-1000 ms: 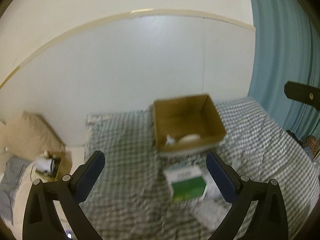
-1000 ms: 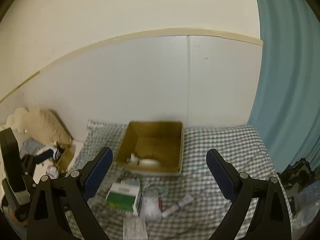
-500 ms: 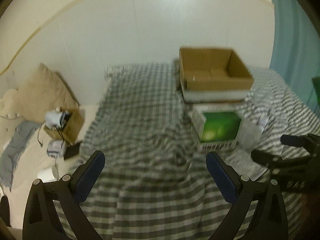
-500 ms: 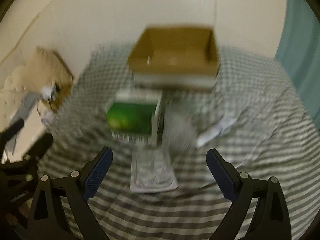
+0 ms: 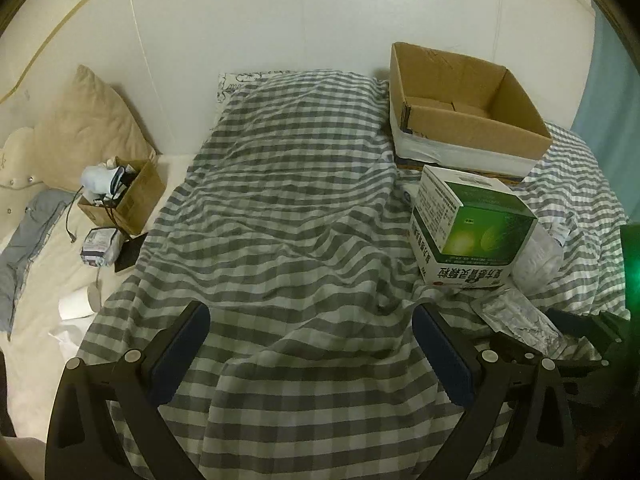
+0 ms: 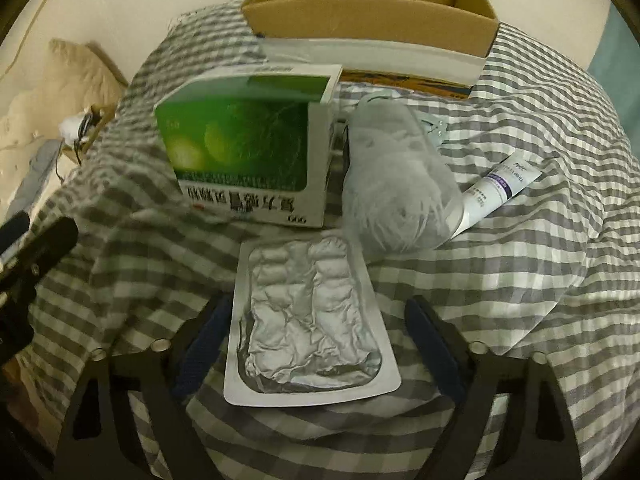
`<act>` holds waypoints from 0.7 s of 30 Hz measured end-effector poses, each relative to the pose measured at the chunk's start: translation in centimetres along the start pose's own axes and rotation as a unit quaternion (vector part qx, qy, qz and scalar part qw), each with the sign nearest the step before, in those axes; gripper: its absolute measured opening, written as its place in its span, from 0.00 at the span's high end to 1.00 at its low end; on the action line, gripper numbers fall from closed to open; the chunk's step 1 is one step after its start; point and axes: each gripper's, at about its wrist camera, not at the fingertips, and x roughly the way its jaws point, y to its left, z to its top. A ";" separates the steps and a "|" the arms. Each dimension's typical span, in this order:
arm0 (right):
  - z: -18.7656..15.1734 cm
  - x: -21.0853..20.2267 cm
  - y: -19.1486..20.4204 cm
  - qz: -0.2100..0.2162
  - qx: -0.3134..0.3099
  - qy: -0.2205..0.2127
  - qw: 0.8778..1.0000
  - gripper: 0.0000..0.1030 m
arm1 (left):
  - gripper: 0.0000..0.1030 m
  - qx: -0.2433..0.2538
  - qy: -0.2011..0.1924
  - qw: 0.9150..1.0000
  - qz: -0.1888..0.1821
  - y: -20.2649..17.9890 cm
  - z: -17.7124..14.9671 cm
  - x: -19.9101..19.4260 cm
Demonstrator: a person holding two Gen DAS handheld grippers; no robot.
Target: Organize objects
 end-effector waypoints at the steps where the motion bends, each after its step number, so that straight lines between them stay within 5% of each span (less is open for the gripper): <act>1: -0.1 0.0 0.1 -0.001 -0.002 0.001 1.000 0.26 | 0.00 0.001 0.000 1.000 0.001 0.0 0.0 0.0; 7: 0.2 -2.5 -0.3 0.004 0.016 -0.016 1.000 0.30 | 0.00 0.001 -0.002 1.000 0.009 0.1 0.0 0.0; 8: 0.4 -3.2 -0.4 0.004 0.018 -0.026 1.000 0.34 | 0.00 0.002 -0.003 1.000 0.011 0.0 0.1 0.0; 9: 0.6 -3.9 -0.6 0.002 0.018 -0.037 0.999 0.63 | 0.00 0.002 -0.005 1.000 0.013 -0.1 0.1 0.1; 10: 0.9 -4.5 -0.7 0.000 0.017 -0.046 0.999 0.71 | 0.00 0.003 -0.006 1.000 0.016 -0.3 0.2 0.2; 16: 1.1 -4.8 -1.6 -0.002 0.016 -0.057 0.998 0.74 | 0.00 0.017 -0.010 1.000 0.015 -1.5 0.2 0.8; 21: 1.1 -5.5 -0.4 -0.037 -0.035 -0.080 0.995 0.94 | 0.00 0.026 -0.007 1.000 0.012 -2.8 0.1 1.5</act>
